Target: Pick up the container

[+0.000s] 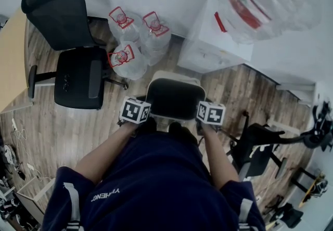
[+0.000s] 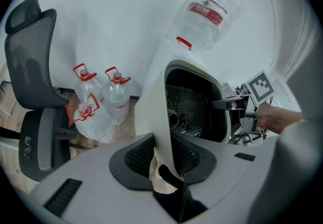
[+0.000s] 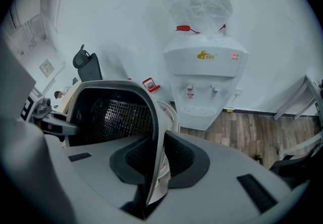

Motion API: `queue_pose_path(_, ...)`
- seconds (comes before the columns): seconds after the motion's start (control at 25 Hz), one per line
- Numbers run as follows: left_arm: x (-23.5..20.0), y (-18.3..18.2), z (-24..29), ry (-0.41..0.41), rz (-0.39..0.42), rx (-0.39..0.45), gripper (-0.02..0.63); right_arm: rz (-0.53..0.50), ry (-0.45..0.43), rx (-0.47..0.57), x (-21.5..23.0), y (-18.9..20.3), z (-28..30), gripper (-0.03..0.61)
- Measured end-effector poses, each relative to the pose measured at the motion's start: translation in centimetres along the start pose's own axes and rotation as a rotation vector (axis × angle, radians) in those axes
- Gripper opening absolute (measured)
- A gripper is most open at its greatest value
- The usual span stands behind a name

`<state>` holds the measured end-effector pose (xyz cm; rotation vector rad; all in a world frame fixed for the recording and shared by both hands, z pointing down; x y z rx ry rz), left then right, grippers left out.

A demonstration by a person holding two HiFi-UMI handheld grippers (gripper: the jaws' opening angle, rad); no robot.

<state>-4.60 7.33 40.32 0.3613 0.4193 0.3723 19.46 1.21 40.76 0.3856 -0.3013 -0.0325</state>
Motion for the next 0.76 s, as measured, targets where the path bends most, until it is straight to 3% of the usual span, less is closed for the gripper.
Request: queue_pose_path(0.76, -0.2, -0.2, 1.1, 0.022, -0.017, 0.014, 0.118, -0.011, 0.015, -0.015, 0.7, -0.2, 0.9, 0.064)
Point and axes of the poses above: the fingertips, and each gripper's own axes: z forward along the fingers, x to its right, y out of its underside, the point moved 3 cm from there along -z, backward along the fingers, and after that the axes turned 11 degrees about z, right-handed, at the moved point
